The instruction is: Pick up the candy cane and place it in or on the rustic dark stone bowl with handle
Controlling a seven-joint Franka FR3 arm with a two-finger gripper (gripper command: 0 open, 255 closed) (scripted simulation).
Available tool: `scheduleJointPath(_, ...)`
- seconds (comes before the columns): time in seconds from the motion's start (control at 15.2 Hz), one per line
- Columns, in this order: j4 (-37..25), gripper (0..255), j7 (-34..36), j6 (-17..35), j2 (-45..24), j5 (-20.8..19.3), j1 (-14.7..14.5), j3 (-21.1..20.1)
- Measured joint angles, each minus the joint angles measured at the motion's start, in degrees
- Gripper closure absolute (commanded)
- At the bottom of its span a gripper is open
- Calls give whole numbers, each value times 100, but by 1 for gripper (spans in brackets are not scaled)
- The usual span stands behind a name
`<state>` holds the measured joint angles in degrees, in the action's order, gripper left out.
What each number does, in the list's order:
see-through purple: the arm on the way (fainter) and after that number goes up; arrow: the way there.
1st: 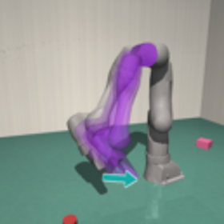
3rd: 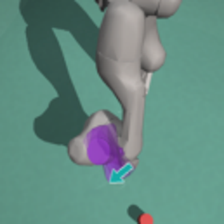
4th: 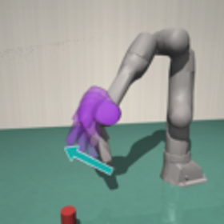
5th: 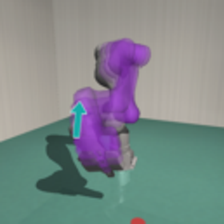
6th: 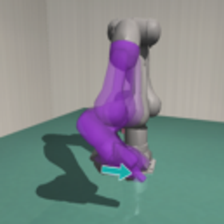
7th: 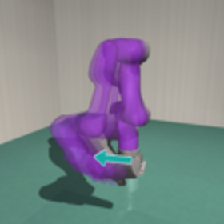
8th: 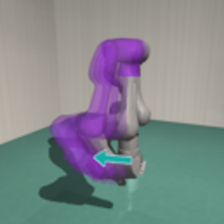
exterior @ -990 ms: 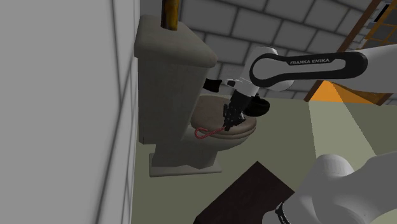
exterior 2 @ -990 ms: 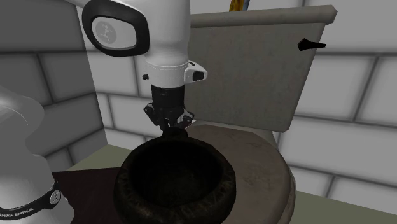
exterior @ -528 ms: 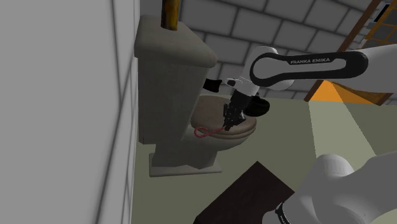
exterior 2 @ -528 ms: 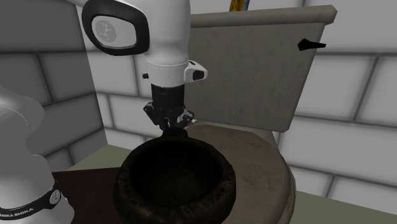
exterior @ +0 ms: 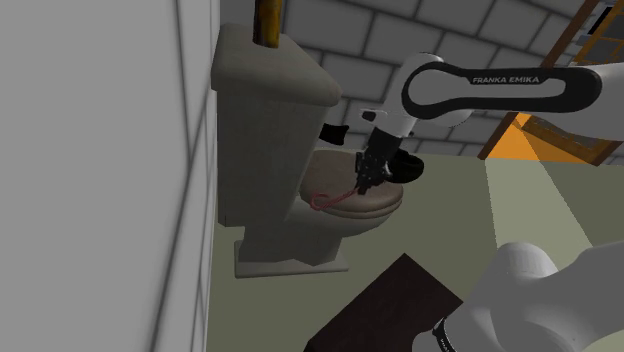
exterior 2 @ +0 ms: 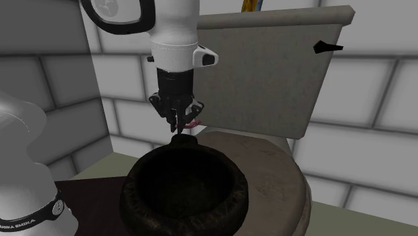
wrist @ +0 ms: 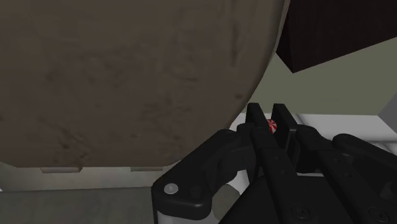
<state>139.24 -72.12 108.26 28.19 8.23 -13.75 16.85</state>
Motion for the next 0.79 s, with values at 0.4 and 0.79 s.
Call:
scheduleJointPath(0.4, -420, 255, 117, -477, 70, -18, -5, -37)
scheduleJointPath(0.79, -827, 255, 216, -917, 115, -27, -12, -63)
